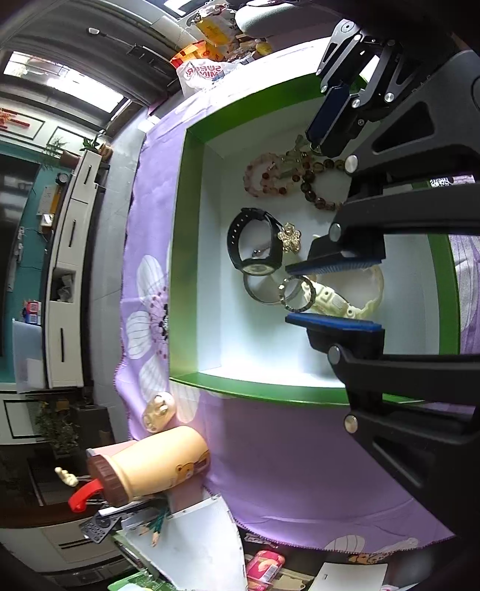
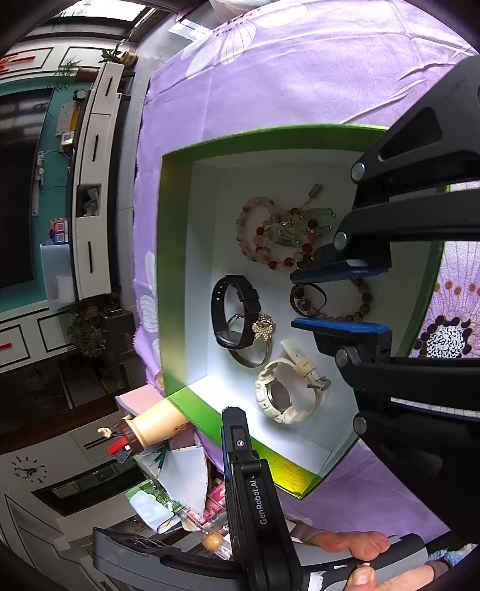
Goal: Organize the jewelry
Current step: 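Carry both held rings over the green box, then lower both held rings toward the box floor beside the other jewelry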
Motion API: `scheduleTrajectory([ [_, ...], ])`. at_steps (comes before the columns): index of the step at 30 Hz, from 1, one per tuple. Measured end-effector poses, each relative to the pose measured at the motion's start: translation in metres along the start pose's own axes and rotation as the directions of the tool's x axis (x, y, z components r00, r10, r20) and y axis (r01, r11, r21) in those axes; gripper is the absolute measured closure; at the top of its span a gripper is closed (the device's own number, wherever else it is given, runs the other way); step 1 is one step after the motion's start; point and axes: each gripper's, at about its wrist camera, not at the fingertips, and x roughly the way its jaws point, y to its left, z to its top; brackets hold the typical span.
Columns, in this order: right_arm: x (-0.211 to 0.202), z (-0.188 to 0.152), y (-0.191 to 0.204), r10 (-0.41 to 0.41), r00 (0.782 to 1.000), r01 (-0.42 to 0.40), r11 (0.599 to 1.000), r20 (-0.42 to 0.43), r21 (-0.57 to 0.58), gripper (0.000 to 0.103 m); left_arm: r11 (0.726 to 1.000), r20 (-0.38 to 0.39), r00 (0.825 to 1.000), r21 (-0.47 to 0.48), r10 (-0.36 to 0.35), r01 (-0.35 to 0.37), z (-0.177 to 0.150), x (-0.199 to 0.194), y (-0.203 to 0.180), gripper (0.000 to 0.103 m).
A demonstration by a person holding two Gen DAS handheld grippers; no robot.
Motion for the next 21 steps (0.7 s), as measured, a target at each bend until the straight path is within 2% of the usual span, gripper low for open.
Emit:
scheduleTrajectory([
  [8, 0.012, 0.004, 0.000, 0.004, 0.998, -0.004, 1.000, -0.055, 0.004, 0.084, 1.000, -0.050, 0.999, 0.000, 0.007, -0.007, 0.002, 0.013, -0.001, 0.082],
  [21, 0.024, 0.005, 0.007, -0.002, 0.996, 0.000, 1.000, -0.090, -0.019, 0.084, 1.000, -0.108, 0.994, -0.025, 0.005, -0.007, 0.004, 0.027, 0.007, 0.082],
])
